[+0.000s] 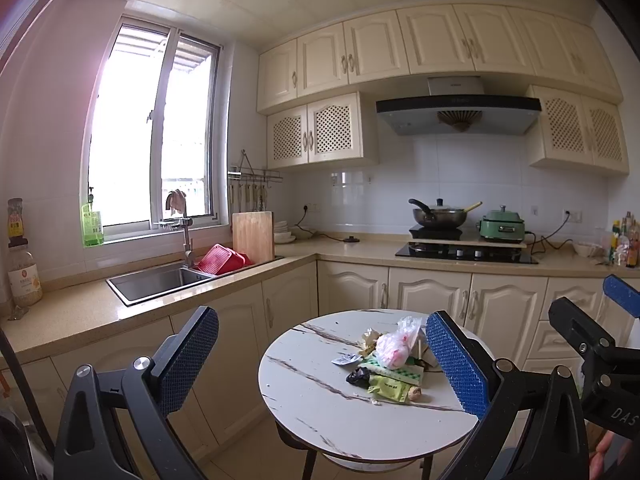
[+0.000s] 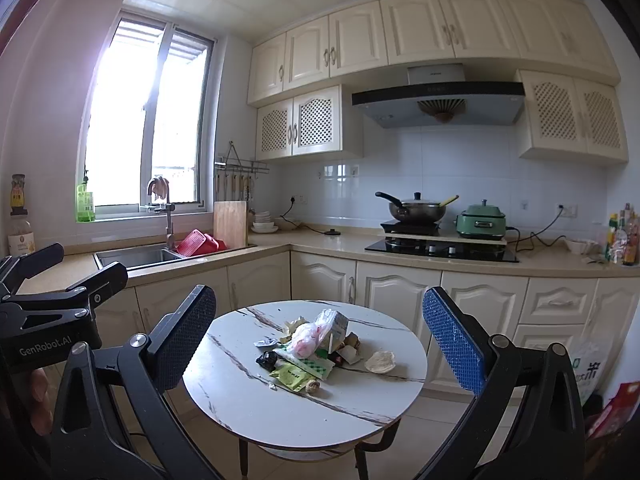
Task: Collect trash
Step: 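Reach the left tool to the walnut and close on it while the right tool grasps the bread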
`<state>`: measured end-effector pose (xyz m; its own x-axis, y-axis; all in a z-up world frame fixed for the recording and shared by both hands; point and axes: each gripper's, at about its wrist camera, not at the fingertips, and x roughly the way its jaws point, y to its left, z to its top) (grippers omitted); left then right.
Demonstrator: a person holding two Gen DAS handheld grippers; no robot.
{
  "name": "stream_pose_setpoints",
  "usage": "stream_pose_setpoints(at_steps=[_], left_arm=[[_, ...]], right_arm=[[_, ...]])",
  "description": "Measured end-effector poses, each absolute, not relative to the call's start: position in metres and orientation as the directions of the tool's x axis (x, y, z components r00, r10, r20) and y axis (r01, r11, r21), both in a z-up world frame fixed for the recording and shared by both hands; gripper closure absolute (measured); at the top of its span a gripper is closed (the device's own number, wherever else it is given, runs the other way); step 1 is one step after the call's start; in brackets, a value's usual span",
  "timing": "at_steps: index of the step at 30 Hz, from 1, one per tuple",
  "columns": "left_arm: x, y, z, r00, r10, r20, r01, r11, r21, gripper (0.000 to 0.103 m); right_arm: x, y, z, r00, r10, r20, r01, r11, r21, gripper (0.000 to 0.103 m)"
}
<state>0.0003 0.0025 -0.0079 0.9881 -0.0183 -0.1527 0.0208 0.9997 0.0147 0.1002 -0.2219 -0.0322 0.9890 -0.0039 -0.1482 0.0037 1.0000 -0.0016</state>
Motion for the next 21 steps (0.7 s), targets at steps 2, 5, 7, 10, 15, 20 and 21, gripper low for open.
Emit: stream_pose_setpoints(at_steps=[2, 5, 7, 10, 15, 20, 21], left_arm=[[0.002, 0.003, -0.009, 0.988, -0.018, -0.153, 0.02, 1.0, 0.015, 0.001], [0.006, 0.002, -0.011, 0.988, -0.017, -0.156, 0.02, 1.0, 0.018, 0.001], [0.01, 0.001, -0.013, 0.988, -0.016, -0.155, 0.02, 1.0, 0.02, 0.001], [0.02, 0.003, -0.018, 0.987, -0.015, -0.16, 0.019, 1.0, 0.024, 0.001], [0.064, 0.006, -0.04, 0.965, -0.018, -0.261, 0.023, 1.0, 0.015, 0.001], [0.127, -0.001, -0.075, 0.901, -0.093, -0.424, 0.087, 0.996, -0.034, 0.001], [0.138, -0.003, -0.082, 0.887, -0.097, -0.452, 0.09, 0.995, -0.039, 0.001]], right_arm=[[0.101, -0.222, -0.033, 0.988, -0.004, -0.152, 0.004, 1.0, 0.003, 0.0], [0.105, -0.224, -0.037, 0.987, -0.003, -0.158, 0.005, 1.0, 0.01, 0.0], [0.108, -0.225, -0.04, 0.986, 0.0, -0.164, 0.002, 1.0, 0.011, 0.0], [0.117, -0.23, -0.046, 0.984, -0.003, -0.177, 0.004, 1.0, 0.009, 0.0], [0.149, -0.249, -0.074, 0.967, -0.028, -0.252, 0.032, 0.999, 0.013, 0.0], [0.194, -0.274, -0.118, 0.923, -0.035, -0.384, 0.047, 0.999, 0.02, 0.0], [0.203, -0.279, -0.127, 0.912, -0.04, -0.408, 0.052, 0.999, 0.017, 0.0]])
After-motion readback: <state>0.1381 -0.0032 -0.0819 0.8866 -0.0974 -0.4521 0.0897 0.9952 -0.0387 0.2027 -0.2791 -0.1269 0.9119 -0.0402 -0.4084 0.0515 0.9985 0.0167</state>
